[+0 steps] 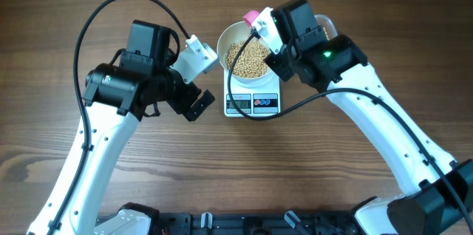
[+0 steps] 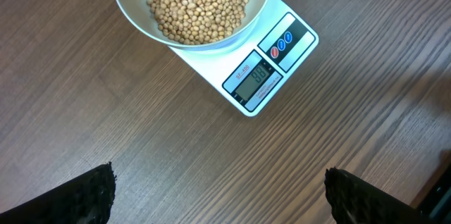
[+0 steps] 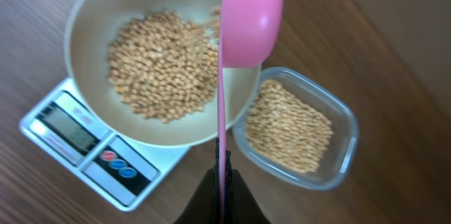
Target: Scoop item into bowl and weigh 150g on scale
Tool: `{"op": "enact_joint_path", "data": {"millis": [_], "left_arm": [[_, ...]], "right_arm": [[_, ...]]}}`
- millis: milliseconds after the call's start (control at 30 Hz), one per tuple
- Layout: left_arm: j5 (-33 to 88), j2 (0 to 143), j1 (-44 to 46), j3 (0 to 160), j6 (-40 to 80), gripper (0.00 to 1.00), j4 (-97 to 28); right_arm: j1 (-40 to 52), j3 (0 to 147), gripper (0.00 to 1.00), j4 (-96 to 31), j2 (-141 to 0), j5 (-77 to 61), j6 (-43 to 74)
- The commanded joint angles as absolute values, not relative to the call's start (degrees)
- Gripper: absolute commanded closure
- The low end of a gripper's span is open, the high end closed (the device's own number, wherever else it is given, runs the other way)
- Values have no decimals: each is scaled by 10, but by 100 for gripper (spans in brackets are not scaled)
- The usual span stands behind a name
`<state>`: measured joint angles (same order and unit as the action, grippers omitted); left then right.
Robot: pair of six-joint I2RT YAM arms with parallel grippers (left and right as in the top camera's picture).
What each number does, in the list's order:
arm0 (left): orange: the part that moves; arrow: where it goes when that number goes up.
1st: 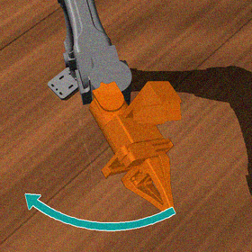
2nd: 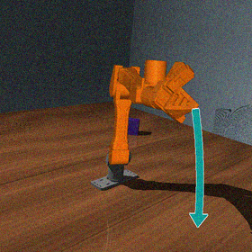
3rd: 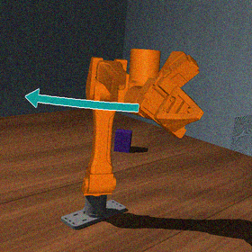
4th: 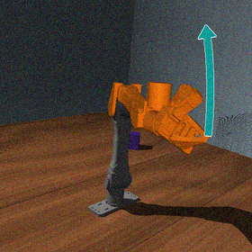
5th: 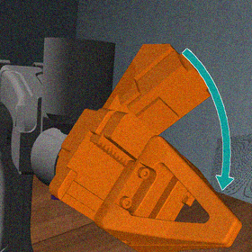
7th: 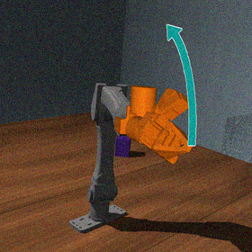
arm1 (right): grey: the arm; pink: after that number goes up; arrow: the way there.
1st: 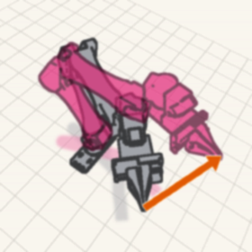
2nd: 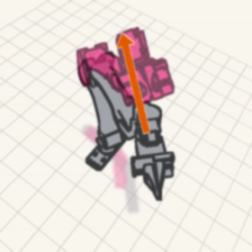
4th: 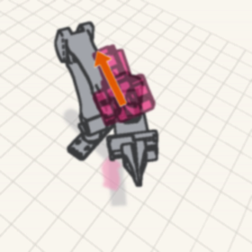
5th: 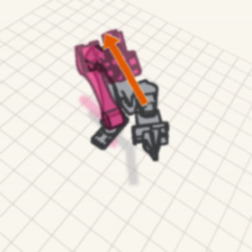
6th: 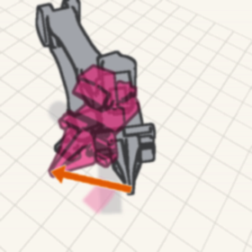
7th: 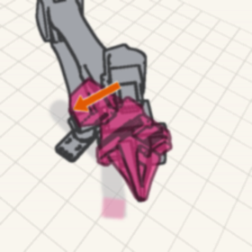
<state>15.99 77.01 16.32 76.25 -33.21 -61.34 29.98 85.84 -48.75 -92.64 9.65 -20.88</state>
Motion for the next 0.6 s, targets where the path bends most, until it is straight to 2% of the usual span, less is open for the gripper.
{"op": "enact_joint_path", "data": {"millis": [0,133,233,400,567], "left_arm": [[165,763,163,761,-343,0,-613],[165,763,163,761,-343,0,-613],[165,763,163,761,-343,0,-613],[165,763,163,761,-343,0,-613],[165,763,162,761,-343,0,-613]], "right_arm": [[301,862,96,-484,-927,153,-241],[300,862,96,-484,-927,154,-245],[296,862,96,-485,-927,146,-176],[258,862,96,-501,-927,11,-105],[168,862,96,-522,-927,-94,-54]]}}
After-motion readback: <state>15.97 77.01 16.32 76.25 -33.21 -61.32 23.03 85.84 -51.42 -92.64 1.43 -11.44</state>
